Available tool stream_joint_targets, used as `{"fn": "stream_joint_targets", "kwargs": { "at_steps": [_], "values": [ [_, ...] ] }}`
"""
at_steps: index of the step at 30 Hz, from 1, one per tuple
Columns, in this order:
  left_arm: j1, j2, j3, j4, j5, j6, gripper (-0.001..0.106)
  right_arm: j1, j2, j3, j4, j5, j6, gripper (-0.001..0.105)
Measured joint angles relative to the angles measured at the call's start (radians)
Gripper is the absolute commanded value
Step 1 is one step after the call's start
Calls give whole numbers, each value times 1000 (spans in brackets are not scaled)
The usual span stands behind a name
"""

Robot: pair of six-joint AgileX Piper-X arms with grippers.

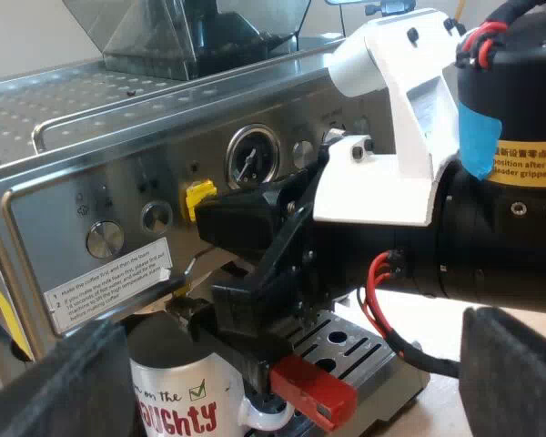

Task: Place mug into machine

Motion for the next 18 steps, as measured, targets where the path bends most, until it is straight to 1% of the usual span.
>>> {"fn": "stream_joint_targets", "kwargs": {
  "at_steps": [11,18],
  "values": [
    [0,0,0,0,0,0,75,-2,0,1,-6,-2,0,0],
    [0,0,0,0,0,43,75,27,-3,-3,25,15,-2,0]
  ]
}}
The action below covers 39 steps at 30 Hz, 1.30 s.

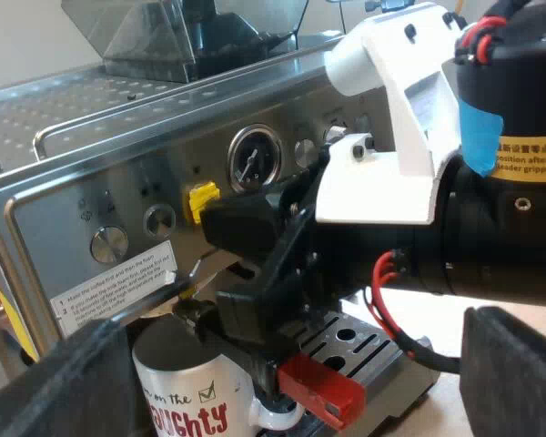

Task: Place mug into machine

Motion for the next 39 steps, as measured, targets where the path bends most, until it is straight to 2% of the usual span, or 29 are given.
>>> {"fn": "stream_joint_targets", "kwargs": {
  "at_steps": [2,7,13,15,18,20,21,23,24,27,31,33,37,39],
  "values": [
    [0,0,-3,0,0,16,75,12,-4,0,18,8,0,0],
    [0,-2,-76,5,-8,17,75,113,-38,0,122,13,2,0],
    [0,-2,-97,5,-32,17,75,144,-91,0,233,29,7,3],
    [0,-2,-100,5,-37,17,75,156,-112,0,261,29,12,15],
    [0,-2,-100,5,-37,17,75,162,-156,0,311,29,38,20],
    [0,-2,-100,7,-37,17,75,162,-173,0,329,21,46,56],
    [0,-2,-100,7,-47,17,75,162,-198,0,369,-22,60,61],
    [0,-2,-103,17,-82,8,75,162,-235,5,414,-72,66,64],
    [0,-2,-104,29,-113,-2,75,162,-278,5,446,-141,71,65],
    [0,-2,-116,53,-129,-5,75,162,-358,0,540,-219,74,65],
    [0,7,-149,58,-148,-7,75,162,-425,0,651,-226,74,65],
    [0,64,-189,56,-201,-21,75,158,-474,0,738,-224,69,65],
    [0,165,-231,56,-211,-54,75,127,-533,0,830,-229,66,65],
    [0,225,-260,50,-215,-57,75,51,-599,0,891,-231,75,65]
  ]
}}
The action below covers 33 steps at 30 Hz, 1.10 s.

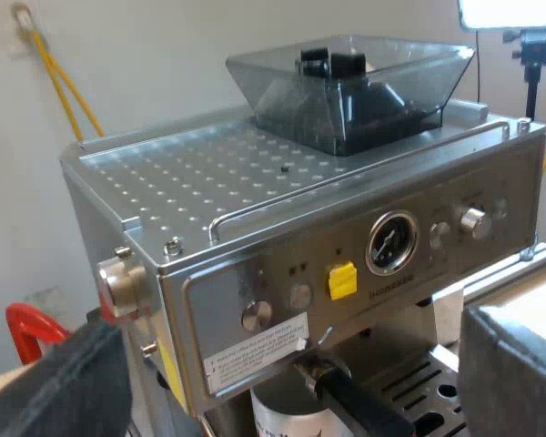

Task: Place mug into machine

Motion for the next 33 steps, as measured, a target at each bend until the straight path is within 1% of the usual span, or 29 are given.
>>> {"fn": "stream_joint_targets", "kwargs": {
  "at_steps": [2,4,7,12,13,15,16,18,19,21,23,24,26,27,28,29,31,32,33],
  "values": [
    [0,45,-22,4,-4,-1,75,-46,-36,0,26,-12,0,65],
    [0,88,-51,1,-16,-4,75,-120,-75,0,53,-57,0,65],
    [0,149,-91,1,-46,-4,75,-244,-138,0,95,-125,0,65],
    [8,229,-146,1,-53,-4,75,-512,-210,0,205,-265,6,65],
    [14,237,-150,1,-52,-4,75,-533,-214,0,210,-271,6,65],
    [57,264,-163,1,-52,-4,75,-662,-230,0,265,-355,8,65],
    [73,268,-166,1,-52,-4,75,-695,-233,0,278,-385,7,65],
    [135,280,-168,1,-54,-4,75,-822,-239,0,330,-454,7,65],
    [153,281,-168,1,-55,-4,75,-851,-238,0,338,-461,7,65],
    [222,284,-168,9,-55,-4,75,-949,-238,0,368,-500,-1,65],
    [257,284,-168,18,-55,-4,75,-1015,-241,0,383,-529,-8,65],
    [257,284,-168,19,-55,-4,75,-1028,-242,0,387,-541,-13,65],
    [287,284,-168,35,-51,8,75,-1078,-250,0,396,-558,-22,65],
    [313,284,-174,70,-46,14,75,-1100,-258,0,399,-562,-22,65],
    [316,284,-175,75,-46,16,75,-1109,-266,0,401,-565,-22,65],
    [335,284,-179,108,-46,22,75,-1128,-280,0,407,-570,-26,65],
    [340,284,-182,126,-46,22,75,-1137,-296,0,412,-570,-29,65],
    [354,284,-185,173,-46,22,75,-1148,-319,0,424,-571,-43,65],
    [366,282,-185,263,-46,18,75,-1149,-344,6,435,-572,-56,65]
  ]
}}
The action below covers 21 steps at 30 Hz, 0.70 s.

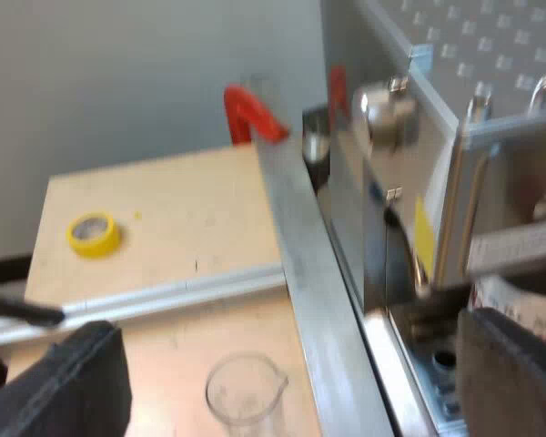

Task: Place mug into machine

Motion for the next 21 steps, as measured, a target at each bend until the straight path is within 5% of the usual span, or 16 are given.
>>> {"fn": "stream_joint_targets", "kwargs": {
  "at_steps": [11,21],
  "values": [
    [0,-216,0,101,-51,-3,75,0,-282,121,64,-1,-5,65],
    [0,-479,0,176,-54,-3,75,0,-531,129,141,-1,1,65]
  ]
}}
